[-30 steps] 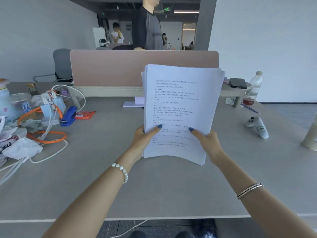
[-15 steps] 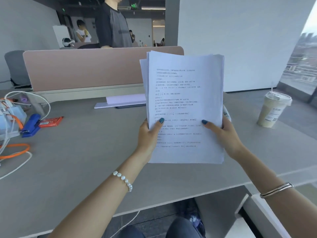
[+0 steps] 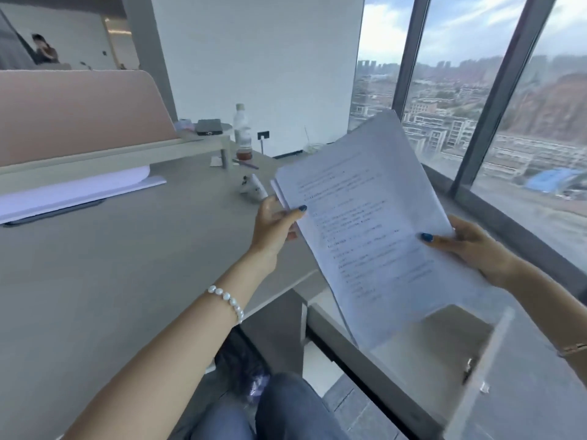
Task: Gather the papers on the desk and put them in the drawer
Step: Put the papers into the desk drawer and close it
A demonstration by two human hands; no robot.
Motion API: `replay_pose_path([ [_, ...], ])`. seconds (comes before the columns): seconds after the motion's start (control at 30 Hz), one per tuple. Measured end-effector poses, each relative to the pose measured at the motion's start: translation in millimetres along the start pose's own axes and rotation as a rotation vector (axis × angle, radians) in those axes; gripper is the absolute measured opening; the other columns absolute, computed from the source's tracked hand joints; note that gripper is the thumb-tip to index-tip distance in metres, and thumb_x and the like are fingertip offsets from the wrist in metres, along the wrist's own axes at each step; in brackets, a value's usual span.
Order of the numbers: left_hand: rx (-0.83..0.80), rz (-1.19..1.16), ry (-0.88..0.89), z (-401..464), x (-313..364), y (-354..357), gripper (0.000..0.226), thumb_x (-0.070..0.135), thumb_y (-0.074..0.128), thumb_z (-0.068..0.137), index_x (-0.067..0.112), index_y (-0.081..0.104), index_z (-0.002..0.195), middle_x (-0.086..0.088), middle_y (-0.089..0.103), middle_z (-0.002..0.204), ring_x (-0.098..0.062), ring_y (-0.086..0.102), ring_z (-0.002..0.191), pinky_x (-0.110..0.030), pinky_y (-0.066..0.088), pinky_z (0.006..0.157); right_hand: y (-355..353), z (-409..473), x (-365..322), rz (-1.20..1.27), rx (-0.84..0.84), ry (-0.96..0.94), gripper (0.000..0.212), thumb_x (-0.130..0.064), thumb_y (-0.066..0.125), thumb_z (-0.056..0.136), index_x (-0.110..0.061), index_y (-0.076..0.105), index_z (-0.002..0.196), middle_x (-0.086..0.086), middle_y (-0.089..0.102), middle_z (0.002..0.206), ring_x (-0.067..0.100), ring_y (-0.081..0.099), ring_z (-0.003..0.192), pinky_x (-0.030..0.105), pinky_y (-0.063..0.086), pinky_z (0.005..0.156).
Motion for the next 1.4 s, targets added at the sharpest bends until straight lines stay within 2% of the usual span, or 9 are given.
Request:
replay_pose_path([
  [0.07, -0.051, 0.083, 0.008, 12.4, -12.7, 17.1, 0.050, 0.025, 0.069, 0.077, 0.023, 0.044, 0.120, 0.000, 0.065, 0.094, -0.013, 0.062, 0.081, -0.024, 0.051, 0.070, -32.2, -21.2, 15.2, -0.012, -0.006, 0.079, 0.066, -0.048, 0.090, 0.037, -0.026, 0.069, 0.095, 0.004, 0.078, 0.082, 0.024, 0.073, 0.071, 0.035, 0.060, 0.054],
  [0.1, -0.089, 0.152, 0.011, 18.8, -19.8, 24.9, 0.056, 0.032, 0.070, 0.075, 0.026, 0.043, 0.124, 0.001, 0.064, 0.100, -0.012, 0.061, 0.089, -0.025, 0.049, 0.079, -46.2, -29.8, 23.1, -0.016, 0.007, 0.121, 0.070, -0.046, 0.091, 0.035, -0.023, 0.069, 0.097, 0.006, 0.078, 0.082, 0.026, 0.073, 0.070, 0.036, 0.059, 0.053],
  [0.2, -0.231, 0.394, 0.036, 39.5, -41.8, 46.6, 0.064, 0.045, 0.067, 0.072, 0.027, 0.044, 0.129, -0.003, 0.057, 0.129, -0.014, 0.054, 0.118, -0.033, 0.041, 0.101, -87.5, -43.5, 50.3, -0.015, 0.050, 0.252, 0.042, -0.017, 0.072, 0.070, -0.016, 0.064, 0.112, 0.015, 0.076, 0.091, 0.036, 0.072, 0.077, 0.051, 0.060, 0.061],
  [0.3, -0.368, 0.660, 0.066, 58.2, -62.9, 67.0, 0.056, 0.045, 0.060, 0.080, 0.023, 0.048, 0.130, -0.002, 0.052, 0.139, -0.016, 0.046, 0.130, -0.027, 0.034, 0.105, -115.8, -48.3, 79.3, -0.069, 0.023, 0.388, 0.037, -0.011, 0.064, 0.079, -0.018, 0.063, 0.116, 0.023, 0.071, 0.106, 0.046, 0.067, 0.092, 0.070, 0.049, 0.079],
  [0.47, -0.545, 0.897, 0.066, 82.8, -93.2, 94.1, 0.061, 0.050, 0.054, 0.083, 0.025, 0.040, 0.137, 0.000, 0.040, 0.149, -0.017, 0.034, 0.138, -0.029, 0.027, 0.111, -130.1, -40.0, 118.8, -0.067, -0.083, 0.540, 0.045, -0.020, 0.076, 0.072, -0.017, 0.063, 0.115, 0.024, 0.069, 0.111, 0.047, 0.065, 0.098, 0.066, 0.048, 0.086],
  [0.63, -0.591, 1.097, 0.216, 101.8, -112.4, 102.0, 0.067, 0.054, 0.046, 0.086, 0.018, 0.033, 0.141, 0.002, 0.029, 0.155, -0.009, 0.018, 0.144, -0.029, 0.008, 0.119, -121.9, -16.1, 148.2, -0.109, -0.171, 0.621, 0.057, -0.026, 0.077, 0.068, -0.021, 0.058, 0.121, 0.016, 0.071, 0.112, 0.040, 0.067, 0.098, 0.051, 0.057, 0.080],
  [0.87, -0.604, 1.105, 0.239, 105.2, -119.4, 101.8, 0.069, 0.059, 0.040, 0.085, 0.020, 0.033, 0.142, 0.006, 0.025, 0.156, -0.006, 0.013, 0.144, -0.030, 0.004, 0.119, -95.8, 22.7, 170.9, -0.259, -0.259, 0.699, 0.049, -0.030, 0.075, 0.071, -0.025, 0.059, 0.117, 0.008, 0.073, 0.110, 0.029, 0.070, 0.096, 0.049, 0.057, 0.083],
  [1.23, -0.590, 1.053, 0.231, 107.8, -123.1, 101.3, 0.068, 0.061, 0.040, 0.084, 0.021, 0.038, 0.139, 0.007, 0.029, 0.154, -0.004, 0.016, 0.143, -0.029, 0.005, 0.119, -62.0, 61.0, 220.5, -0.287, -0.300, 0.806, 0.038, -0.019, 0.070, 0.079, -0.020, 0.060, 0.115, 0.014, 0.069, 0.114, 0.032, 0.070, 0.096, 0.054, 0.055, 0.085],
  [1.4, -0.587, 1.045, 0.232, 106.9, -123.1, 101.5, 0.067, 0.060, 0.041, 0.084, 0.021, 0.039, 0.139, 0.009, 0.030, 0.153, -0.003, 0.016, 0.143, -0.027, 0.005, 0.118, -44.7, 74.4, 235.3, -0.509, -0.343, 0.694, 0.041, -0.029, 0.068, 0.079, -0.018, 0.058, 0.117, 0.006, 0.066, 0.117, 0.021, 0.067, 0.099, 0.042, 0.056, 0.087],
])
Point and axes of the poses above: each hand's wrist, its own z-axis towards the middle knuckle, its own y-axis out of the palm, x = y × z, the point moved 2 cm from there along z, towards the middle knuckle
